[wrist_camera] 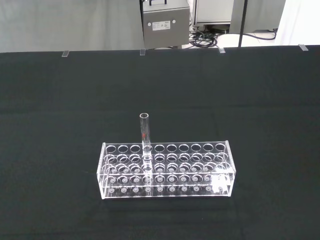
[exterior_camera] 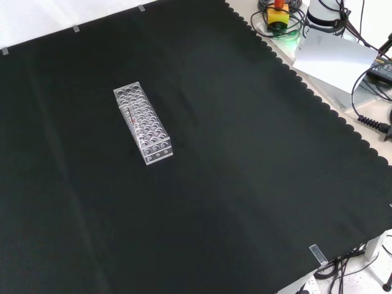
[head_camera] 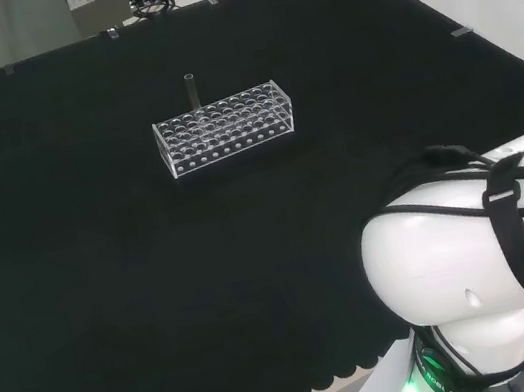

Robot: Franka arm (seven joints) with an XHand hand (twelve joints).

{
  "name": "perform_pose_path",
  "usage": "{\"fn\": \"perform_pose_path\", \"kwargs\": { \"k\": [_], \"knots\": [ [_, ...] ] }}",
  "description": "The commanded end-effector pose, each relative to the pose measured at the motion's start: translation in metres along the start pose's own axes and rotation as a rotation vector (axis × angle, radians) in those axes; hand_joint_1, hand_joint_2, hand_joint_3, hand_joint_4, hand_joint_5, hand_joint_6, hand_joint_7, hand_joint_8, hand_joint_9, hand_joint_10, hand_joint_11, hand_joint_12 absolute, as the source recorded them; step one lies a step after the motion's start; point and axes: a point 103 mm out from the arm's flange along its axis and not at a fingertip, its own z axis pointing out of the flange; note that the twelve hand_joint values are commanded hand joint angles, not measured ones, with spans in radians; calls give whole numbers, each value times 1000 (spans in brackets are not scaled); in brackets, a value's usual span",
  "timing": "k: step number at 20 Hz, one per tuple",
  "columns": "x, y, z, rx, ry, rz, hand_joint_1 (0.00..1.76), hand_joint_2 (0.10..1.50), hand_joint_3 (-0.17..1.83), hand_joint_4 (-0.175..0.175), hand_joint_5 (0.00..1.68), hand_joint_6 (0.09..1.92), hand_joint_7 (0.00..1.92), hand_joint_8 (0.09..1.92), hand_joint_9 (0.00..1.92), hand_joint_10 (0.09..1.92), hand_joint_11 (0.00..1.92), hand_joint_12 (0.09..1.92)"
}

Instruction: Pick up the test tube.

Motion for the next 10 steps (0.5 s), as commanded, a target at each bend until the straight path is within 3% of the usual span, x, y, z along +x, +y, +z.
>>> {"fn": "perform_pose_path", "kwargs": {
  "k": [1,6,10],
  "knots": [
    [-2,0,1,-1,-1,6,426,790,499,-43,101,92,9,584,0,700,0,1385],
    [-9,5,5,14,32,40,418,854,371,-45,119,87,0,594,0,692,0,1430],
    [-14,25,6,30,46,25,417,867,342,-45,132,87,0,620,0,730,0,1450]
  ]
}}
